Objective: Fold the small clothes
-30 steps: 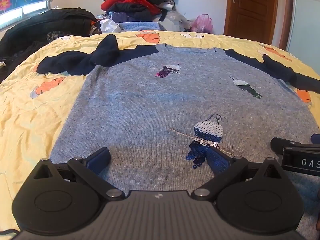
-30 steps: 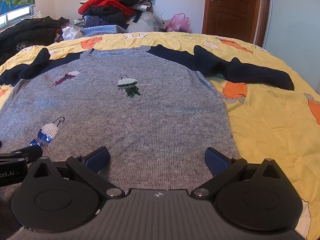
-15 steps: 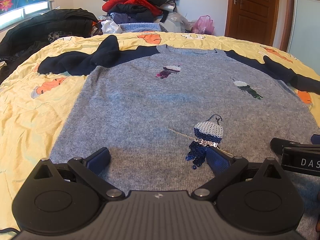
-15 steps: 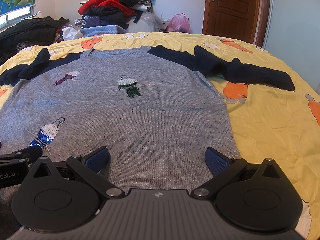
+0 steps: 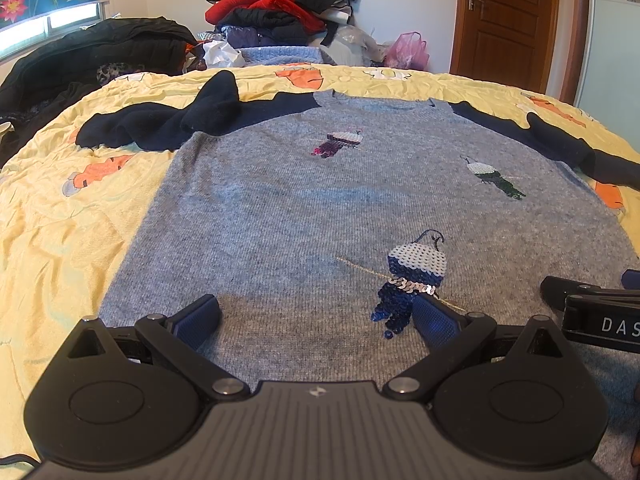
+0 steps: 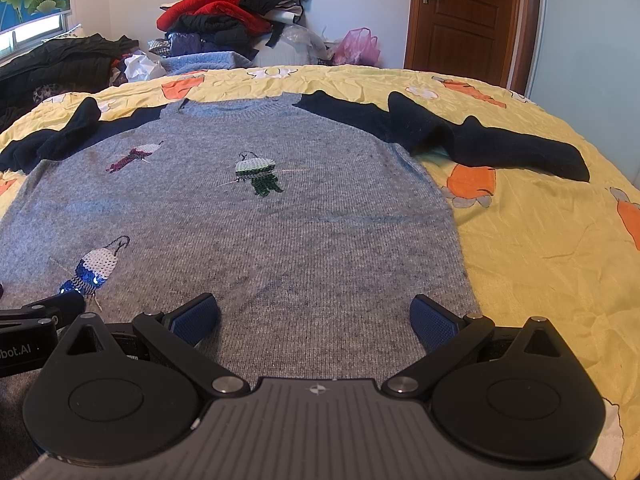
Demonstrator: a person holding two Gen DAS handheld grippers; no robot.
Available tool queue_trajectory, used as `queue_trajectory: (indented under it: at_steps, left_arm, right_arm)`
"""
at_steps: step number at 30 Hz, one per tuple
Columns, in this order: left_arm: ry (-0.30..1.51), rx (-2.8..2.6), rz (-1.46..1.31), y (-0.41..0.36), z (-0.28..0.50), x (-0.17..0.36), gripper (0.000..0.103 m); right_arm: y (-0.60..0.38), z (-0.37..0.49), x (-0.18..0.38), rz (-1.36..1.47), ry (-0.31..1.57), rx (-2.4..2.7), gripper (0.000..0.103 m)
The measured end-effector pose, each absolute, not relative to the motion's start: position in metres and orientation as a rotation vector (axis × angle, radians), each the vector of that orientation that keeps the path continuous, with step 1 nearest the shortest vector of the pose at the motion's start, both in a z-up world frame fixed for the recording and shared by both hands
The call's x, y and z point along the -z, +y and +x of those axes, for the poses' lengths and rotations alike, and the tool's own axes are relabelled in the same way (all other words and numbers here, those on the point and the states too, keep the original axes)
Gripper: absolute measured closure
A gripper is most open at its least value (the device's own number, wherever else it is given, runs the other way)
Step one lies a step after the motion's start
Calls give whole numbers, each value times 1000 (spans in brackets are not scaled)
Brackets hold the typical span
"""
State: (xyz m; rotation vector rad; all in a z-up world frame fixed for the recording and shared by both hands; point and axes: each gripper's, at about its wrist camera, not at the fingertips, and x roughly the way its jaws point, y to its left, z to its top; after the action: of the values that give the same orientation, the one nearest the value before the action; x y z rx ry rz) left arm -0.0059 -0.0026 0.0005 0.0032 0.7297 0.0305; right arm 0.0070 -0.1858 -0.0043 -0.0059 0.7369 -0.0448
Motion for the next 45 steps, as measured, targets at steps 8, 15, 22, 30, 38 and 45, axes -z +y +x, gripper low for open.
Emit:
queue_trajectory:
  at_steps: [8, 15, 22, 30, 38, 45]
  left_arm:
    - [729, -31, 3, -3, -6, 0, 0]
    - [728, -31, 3, -2, -6, 0, 0]
    - [728, -31, 3, -2, -6, 0, 0]
    - [728, -31, 2, -3, -6, 0, 0]
    - [727, -31, 2, -3, -6, 0, 0]
    - [727, -31, 2, -3, -6, 0, 0]
  right_arm:
    - [-186, 7, 4, -6, 736, 45, 0]
    - [-186, 7, 4, -6, 736, 45, 0]
    - [-186, 7, 4, -5, 736, 45, 0]
    - [-220, 24, -19, 137, 773, -53, 0]
    - [-392, 69, -51, 677, 643, 49, 7]
    - [-516, 95, -16, 982, 528, 273, 23]
